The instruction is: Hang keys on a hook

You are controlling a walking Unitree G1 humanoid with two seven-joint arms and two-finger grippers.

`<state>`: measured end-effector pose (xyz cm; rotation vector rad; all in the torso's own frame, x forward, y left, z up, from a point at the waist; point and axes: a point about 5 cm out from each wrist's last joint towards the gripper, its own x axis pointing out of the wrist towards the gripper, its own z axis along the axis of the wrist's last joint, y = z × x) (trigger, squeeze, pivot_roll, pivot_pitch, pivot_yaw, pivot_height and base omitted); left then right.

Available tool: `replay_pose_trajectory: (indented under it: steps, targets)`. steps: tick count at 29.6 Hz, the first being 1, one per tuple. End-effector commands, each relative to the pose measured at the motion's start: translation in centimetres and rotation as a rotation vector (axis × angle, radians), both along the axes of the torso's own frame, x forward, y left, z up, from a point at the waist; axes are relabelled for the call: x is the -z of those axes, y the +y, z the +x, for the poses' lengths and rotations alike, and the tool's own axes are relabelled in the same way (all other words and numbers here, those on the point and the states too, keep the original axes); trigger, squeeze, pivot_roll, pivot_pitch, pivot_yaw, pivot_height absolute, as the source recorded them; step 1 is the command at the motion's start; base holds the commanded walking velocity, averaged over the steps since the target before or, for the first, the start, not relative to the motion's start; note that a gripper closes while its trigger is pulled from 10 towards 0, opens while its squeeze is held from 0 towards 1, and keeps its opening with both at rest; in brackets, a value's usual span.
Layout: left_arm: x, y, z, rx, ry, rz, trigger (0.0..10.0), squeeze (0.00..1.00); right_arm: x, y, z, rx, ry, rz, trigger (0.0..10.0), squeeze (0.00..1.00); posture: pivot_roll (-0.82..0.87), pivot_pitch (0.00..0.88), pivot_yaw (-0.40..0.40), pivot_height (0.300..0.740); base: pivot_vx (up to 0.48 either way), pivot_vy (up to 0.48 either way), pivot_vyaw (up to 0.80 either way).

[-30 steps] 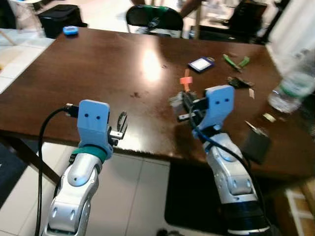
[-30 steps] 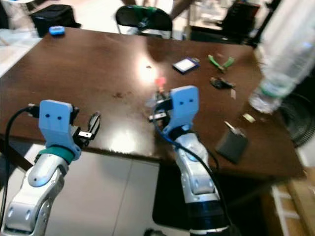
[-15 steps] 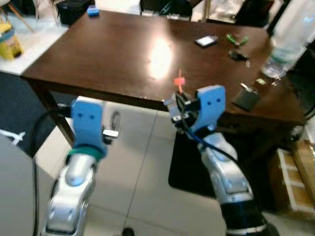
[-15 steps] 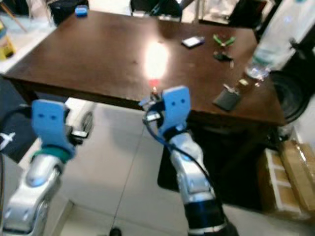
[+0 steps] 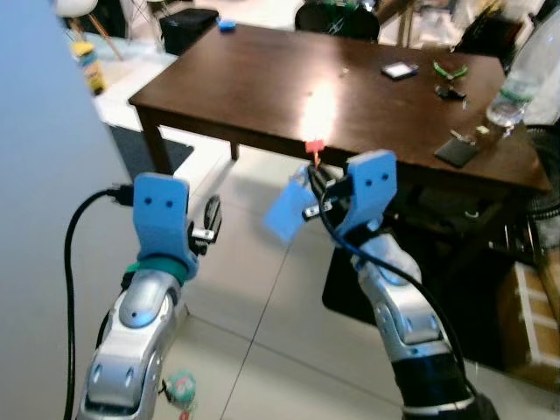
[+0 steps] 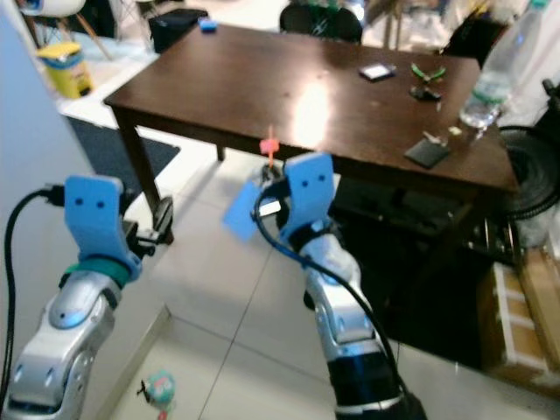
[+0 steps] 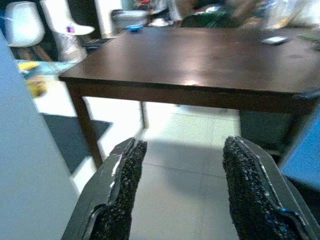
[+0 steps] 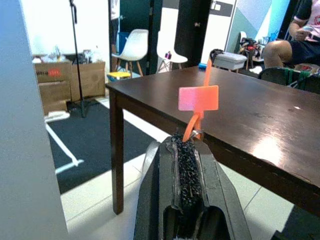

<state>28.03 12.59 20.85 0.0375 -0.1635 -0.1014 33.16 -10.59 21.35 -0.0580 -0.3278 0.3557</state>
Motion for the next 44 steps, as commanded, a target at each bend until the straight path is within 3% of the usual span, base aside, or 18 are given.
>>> replay_pose_trajectory:
  steps: [1,11,26,33,44]
  targets:
    - [0.3,0.2,0.0,-0.009,0.014,0.003,10.0,0.00,0.2,0.4,-0.1,-0.014,0.007,0.006,10.0,0.00,-0.06,0.065,0.032,0.740,0.000,0.000,0.80]
    - [0.3,0.1,0.1,-0.005,0.022,0.004,10.0,0.00,0.2,0.4,-0.2,-0.019,0.011,0.009,10.0,0.00,-0.06,0.066,0.034,0.740,0.000,0.000,0.80]
    - [-0.8,-1.5,0.1,0.061,0.002,0.006,10.0,0.00,-0.1,0.5,-0.3,-0.048,-0.001,0.004,10.0,0.00,-0.06,0.069,0.036,0.740,0.000,0.000,0.80]
    - [-0.2,-1.4,-0.1,0.062,0.011,0.038,10.0,0.00,-0.1,0.5,-0.3,-0.053,0.002,0.002,10.0,0.00,-0.06,0.068,0.036,0.740,0.000,0.000,0.80]
    - [0.4,-1.4,-0.2,0.060,0.040,0.000,10.0,0.00,0.1,0.4,-0.4,-0.060,0.012,-0.001,10.0,0.00,-0.06,0.070,0.034,0.740,0.000,0.000,0.80]
